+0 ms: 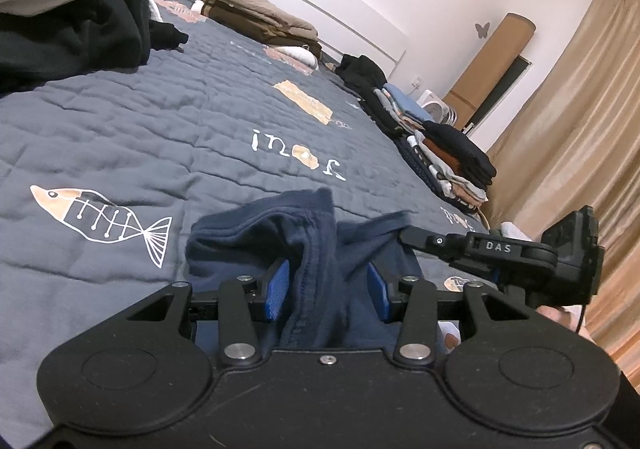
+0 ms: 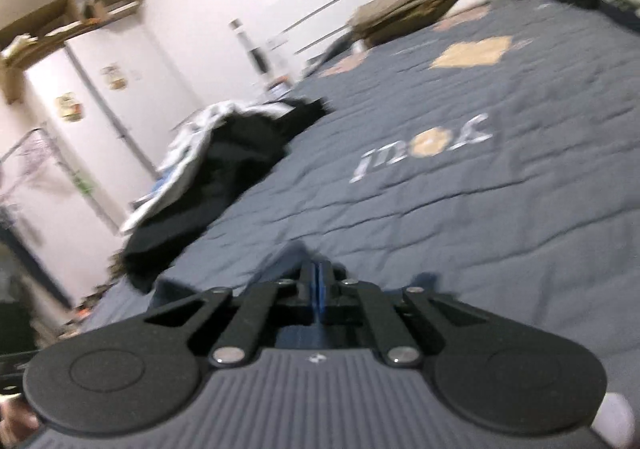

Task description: Fold clothes

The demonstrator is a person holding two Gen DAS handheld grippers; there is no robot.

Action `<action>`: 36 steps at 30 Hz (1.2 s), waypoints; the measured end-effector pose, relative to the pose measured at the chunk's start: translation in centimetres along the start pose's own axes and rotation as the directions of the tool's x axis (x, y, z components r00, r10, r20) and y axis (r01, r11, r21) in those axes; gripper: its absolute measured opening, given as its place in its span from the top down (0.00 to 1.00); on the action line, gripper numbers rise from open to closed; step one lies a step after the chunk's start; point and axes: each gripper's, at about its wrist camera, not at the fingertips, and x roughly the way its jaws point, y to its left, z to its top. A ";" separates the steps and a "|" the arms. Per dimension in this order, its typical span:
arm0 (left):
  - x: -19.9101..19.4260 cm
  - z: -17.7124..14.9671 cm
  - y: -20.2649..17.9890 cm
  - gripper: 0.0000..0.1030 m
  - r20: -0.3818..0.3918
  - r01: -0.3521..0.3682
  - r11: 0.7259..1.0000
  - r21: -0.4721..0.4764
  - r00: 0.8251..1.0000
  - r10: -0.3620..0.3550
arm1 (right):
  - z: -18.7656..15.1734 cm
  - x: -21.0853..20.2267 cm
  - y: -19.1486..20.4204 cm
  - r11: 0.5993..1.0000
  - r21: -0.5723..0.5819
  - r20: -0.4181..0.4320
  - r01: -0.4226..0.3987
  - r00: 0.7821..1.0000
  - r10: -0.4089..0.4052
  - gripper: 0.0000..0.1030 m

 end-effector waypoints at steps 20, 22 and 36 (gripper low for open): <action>0.2 -0.3 -0.1 0.58 -0.018 -0.009 1.000 0.017 1.000 0.009 | -3.5 3.9 -1.7 0.999 -0.002 -0.114 0.042 0.993 -0.042 0.88; 0.1 -0.2 -0.1 0.58 -0.013 -0.009 1.000 0.013 1.000 0.009 | -3.0 3.2 -1.8 0.999 0.039 -0.092 0.018 0.996 -0.015 0.93; 0.3 -0.3 -0.1 0.58 -0.021 -0.013 1.000 0.014 1.000 0.013 | -1.6 1.5 -2.7 0.986 -0.030 -0.039 0.165 0.985 -0.166 0.89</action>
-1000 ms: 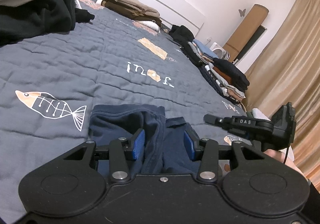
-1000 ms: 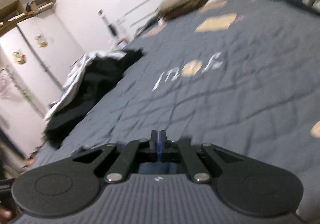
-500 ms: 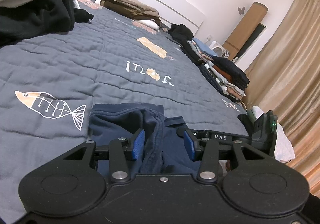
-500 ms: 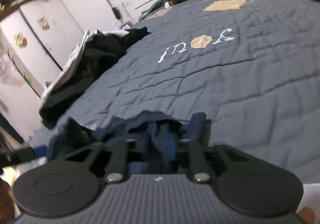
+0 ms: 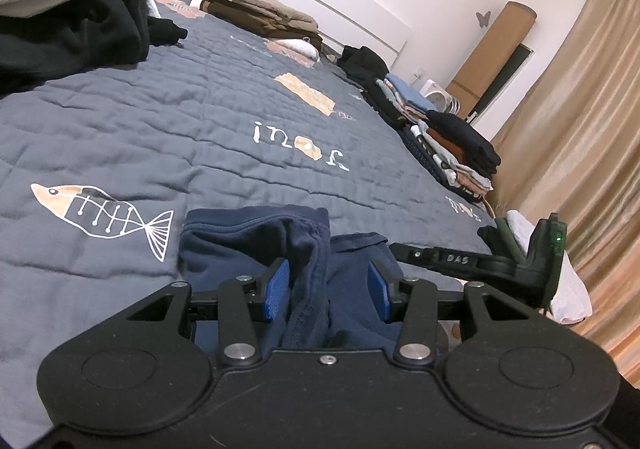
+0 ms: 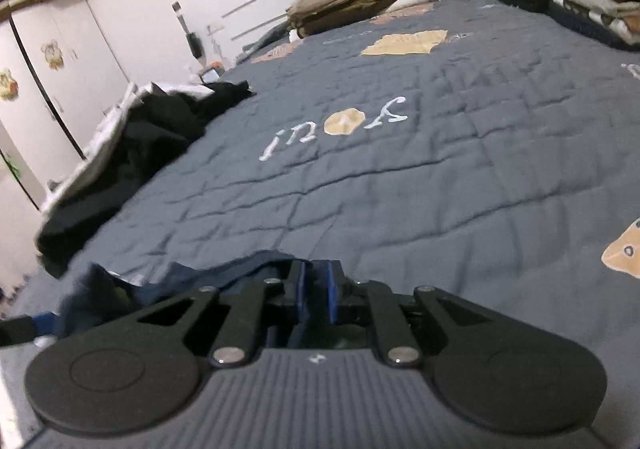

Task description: Fold clothes

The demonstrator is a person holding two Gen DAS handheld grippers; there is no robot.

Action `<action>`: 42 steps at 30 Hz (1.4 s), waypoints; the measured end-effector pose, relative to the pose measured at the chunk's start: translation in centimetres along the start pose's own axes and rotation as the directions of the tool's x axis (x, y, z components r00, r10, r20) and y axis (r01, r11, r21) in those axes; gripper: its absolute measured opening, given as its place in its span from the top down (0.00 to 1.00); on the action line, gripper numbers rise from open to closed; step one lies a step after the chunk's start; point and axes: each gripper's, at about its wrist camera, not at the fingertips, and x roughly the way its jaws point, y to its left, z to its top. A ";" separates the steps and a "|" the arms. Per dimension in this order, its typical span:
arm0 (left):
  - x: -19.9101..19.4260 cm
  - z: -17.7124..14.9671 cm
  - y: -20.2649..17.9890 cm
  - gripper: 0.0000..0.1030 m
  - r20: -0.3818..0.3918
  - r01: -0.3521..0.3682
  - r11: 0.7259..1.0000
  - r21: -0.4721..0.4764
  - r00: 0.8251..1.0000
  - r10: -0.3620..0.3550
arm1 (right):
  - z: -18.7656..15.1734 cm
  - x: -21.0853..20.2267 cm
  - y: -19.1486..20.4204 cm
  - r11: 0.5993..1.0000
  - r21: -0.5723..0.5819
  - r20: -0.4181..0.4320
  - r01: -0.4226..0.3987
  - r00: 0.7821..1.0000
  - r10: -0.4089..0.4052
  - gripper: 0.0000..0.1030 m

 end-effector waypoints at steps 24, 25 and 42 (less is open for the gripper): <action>1.0 -0.1 -0.9 0.47 0.019 -0.078 0.991 0.110 0.997 0.076 | 0.7 0.6 4.5 0.977 -0.077 -0.097 -0.199 0.977 0.192 0.85; 1.5 -0.1 -1.0 0.47 0.022 -0.087 0.989 0.122 0.996 0.085 | 0.5 0.9 4.8 0.977 -0.075 -0.112 -0.202 0.975 0.193 0.82; -1.3 -3.2 2.5 0.96 -0.004 -0.235 0.959 -0.159 0.971 0.238 | -0.3 1.2 6.7 0.965 -0.093 -0.168 -0.246 0.959 0.228 0.73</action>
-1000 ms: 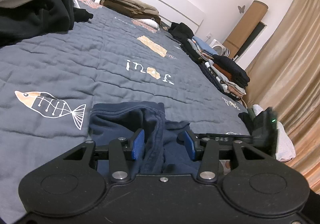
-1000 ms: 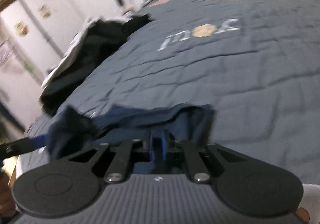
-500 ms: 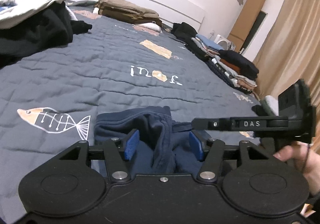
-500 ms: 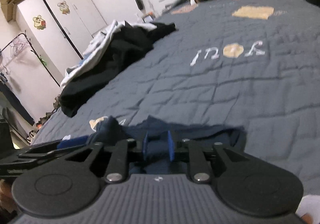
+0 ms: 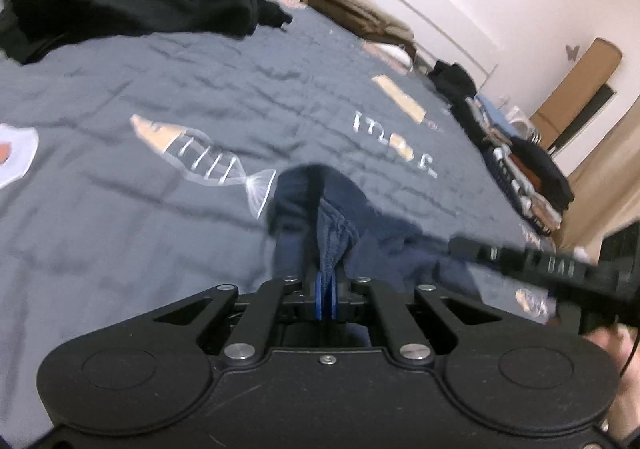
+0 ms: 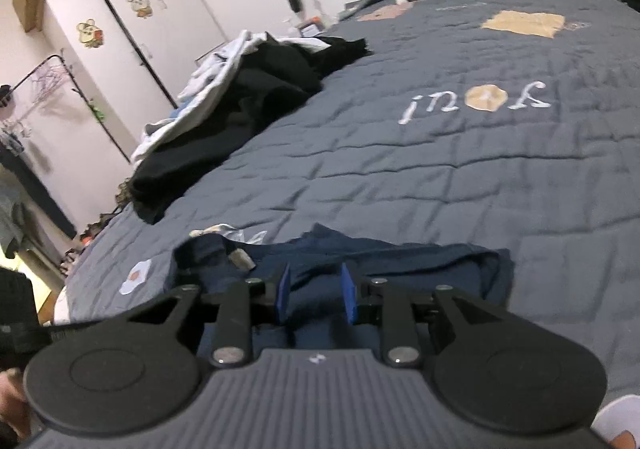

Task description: Fold clothes

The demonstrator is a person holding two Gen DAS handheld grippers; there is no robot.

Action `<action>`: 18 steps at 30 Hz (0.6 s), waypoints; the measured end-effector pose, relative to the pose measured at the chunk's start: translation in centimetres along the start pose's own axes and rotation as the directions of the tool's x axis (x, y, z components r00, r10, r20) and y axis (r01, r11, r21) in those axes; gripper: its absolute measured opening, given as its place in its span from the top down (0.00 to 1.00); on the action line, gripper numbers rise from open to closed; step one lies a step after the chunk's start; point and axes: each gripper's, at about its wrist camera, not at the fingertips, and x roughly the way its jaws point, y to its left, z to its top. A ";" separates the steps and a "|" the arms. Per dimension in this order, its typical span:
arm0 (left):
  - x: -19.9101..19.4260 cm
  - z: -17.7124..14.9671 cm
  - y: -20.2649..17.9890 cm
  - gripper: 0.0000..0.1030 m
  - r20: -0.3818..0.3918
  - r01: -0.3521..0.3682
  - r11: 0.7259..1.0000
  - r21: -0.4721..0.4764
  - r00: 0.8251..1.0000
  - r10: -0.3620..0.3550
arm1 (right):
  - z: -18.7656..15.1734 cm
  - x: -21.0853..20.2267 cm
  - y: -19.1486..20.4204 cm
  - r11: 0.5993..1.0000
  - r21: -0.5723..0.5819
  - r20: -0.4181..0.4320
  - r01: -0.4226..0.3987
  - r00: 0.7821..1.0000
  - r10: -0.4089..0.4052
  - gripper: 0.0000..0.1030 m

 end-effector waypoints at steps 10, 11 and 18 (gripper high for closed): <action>-0.5 -0.2 -0.1 0.96 -0.025 0.010 1.000 -0.008 1.000 -0.010 | 1.4 4.8 0.1 0.978 0.167 -0.157 -0.122 0.976 0.149 0.62; -0.5 -0.2 0.0 0.96 -0.026 0.011 1.000 -0.007 1.000 -0.011 | 1.5 5.4 0.1 0.980 0.172 -0.181 -0.102 0.974 0.134 0.61; -0.7 -0.2 0.1 0.96 -0.036 0.024 1.000 -0.006 0.999 -0.024 | 1.5 8.2 0.7 0.978 0.198 -0.250 -0.066 0.961 0.115 0.60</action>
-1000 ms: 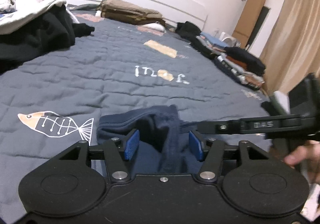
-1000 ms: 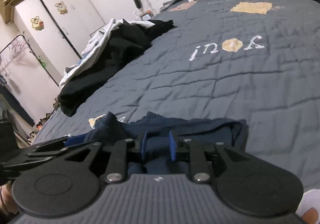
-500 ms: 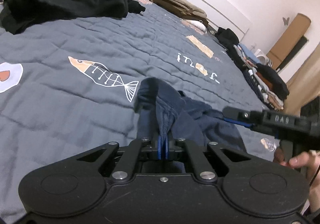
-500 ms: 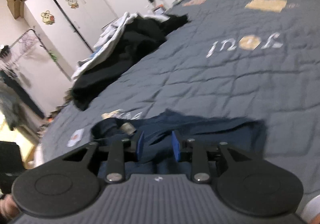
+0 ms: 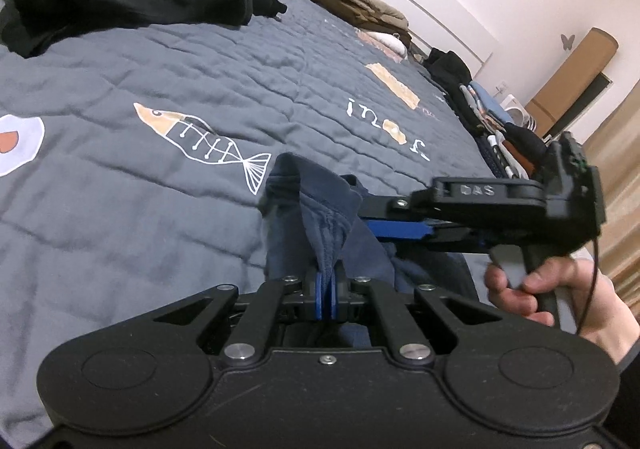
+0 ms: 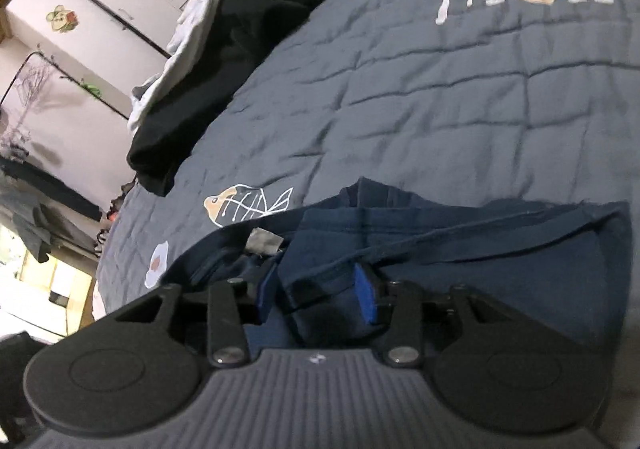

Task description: Fold clothes

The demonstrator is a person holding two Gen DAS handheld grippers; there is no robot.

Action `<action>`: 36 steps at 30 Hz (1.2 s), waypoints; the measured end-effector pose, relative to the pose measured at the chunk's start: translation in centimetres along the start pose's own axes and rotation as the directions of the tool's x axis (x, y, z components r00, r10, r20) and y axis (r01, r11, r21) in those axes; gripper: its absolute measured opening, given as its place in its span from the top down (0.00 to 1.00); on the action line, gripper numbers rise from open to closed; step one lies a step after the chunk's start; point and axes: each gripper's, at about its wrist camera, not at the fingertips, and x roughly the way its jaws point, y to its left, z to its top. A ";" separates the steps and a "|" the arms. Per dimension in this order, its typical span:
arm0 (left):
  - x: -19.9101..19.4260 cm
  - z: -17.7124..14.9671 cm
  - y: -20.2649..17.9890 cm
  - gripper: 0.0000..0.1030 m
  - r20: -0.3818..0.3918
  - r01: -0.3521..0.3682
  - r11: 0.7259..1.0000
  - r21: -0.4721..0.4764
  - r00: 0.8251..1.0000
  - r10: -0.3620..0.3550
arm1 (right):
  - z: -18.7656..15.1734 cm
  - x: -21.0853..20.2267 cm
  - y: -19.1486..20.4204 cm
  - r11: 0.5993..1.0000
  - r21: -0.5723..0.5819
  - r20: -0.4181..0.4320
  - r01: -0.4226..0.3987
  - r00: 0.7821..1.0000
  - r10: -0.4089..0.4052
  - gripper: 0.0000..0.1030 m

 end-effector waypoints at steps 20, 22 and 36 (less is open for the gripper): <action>-1.2 -0.8 0.3 0.96 -0.027 0.021 1.000 -0.010 0.999 -0.021 | 0.3 -1.2 6.3 0.788 -0.592 0.024 0.166 0.982 -0.189 0.90; -1.3 -0.7 0.4 0.96 -0.027 0.020 1.000 -0.011 0.999 -0.021 | -0.7 -0.7 7.5 0.684 -0.710 0.008 0.168 0.973 -0.230 0.89; -1.2 -0.4 1.0 0.96 -0.043 0.024 1.000 -0.016 0.999 -0.024 | -3.6 2.5 11.1 0.217 -0.976 -0.048 0.021 0.951 -0.306 0.61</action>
